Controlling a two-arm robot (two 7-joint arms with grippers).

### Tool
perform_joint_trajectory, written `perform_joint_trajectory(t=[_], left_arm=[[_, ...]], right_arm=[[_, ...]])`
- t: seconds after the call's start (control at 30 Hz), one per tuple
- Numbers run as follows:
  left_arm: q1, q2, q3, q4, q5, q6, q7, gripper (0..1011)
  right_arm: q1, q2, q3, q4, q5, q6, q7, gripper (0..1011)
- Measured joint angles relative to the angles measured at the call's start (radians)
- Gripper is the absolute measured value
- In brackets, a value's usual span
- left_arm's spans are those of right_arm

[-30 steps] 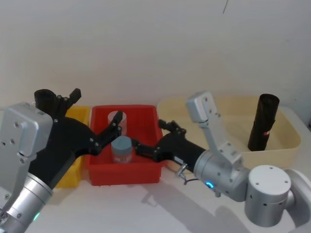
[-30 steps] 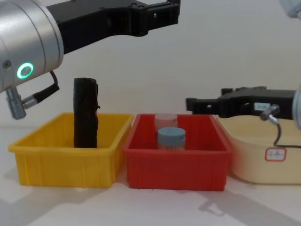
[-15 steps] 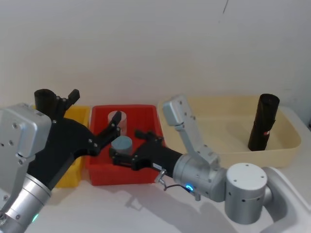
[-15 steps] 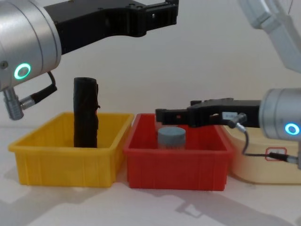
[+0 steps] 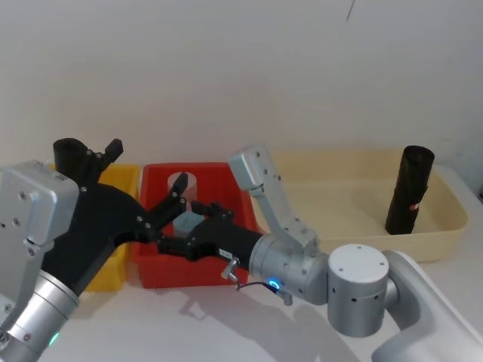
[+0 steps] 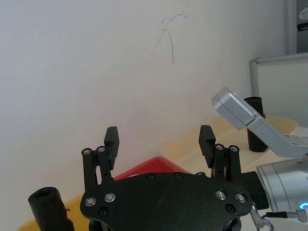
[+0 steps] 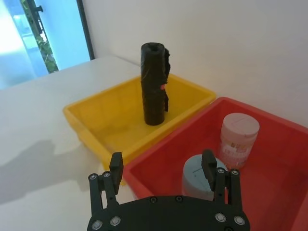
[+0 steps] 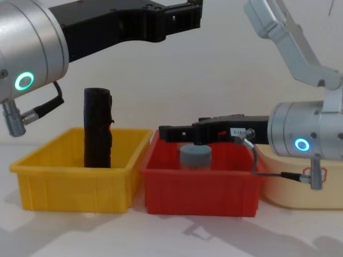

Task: Pick up the garbage bag with the one hand and transfer it to the other hand.

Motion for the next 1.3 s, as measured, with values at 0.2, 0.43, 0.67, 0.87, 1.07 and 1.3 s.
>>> perform_joint_trajectory(t=[0.2, 0.43, 0.67, 0.87, 1.07, 1.3], left_arm=[[0.001, 0.000, 0.000, -0.001, 0.000, 0.000, 0.000, 1001], [0.001, 0.000, 0.000, -0.001, 0.000, 0.000, 0.000, 1002], [0.001, 0.000, 0.000, -0.001, 0.000, 0.000, 0.000, 1001], [0.001, 0.000, 0.000, -0.001, 0.000, 0.000, 0.000, 1001], [0.001, 0.000, 0.000, -0.001, 0.000, 0.000, 0.000, 1001], [0.001, 0.000, 0.000, -0.001, 0.000, 0.000, 0.000, 1001]], right_arm=[[0.022, -0.011, 0.007, 0.035, 0.010, -0.012, -0.013, 1004], [0.043, -0.017, 0.021, 0.073, 0.020, -0.027, -0.027, 1004], [0.059, -0.016, 0.031, 0.109, 0.029, -0.038, -0.036, 1004], [0.064, -0.012, 0.029, 0.124, 0.034, -0.044, -0.034, 1004], [0.066, -0.007, 0.019, 0.134, 0.039, -0.045, -0.026, 1004], [0.067, -0.001, 0.009, 0.140, 0.042, -0.040, -0.020, 1004]])
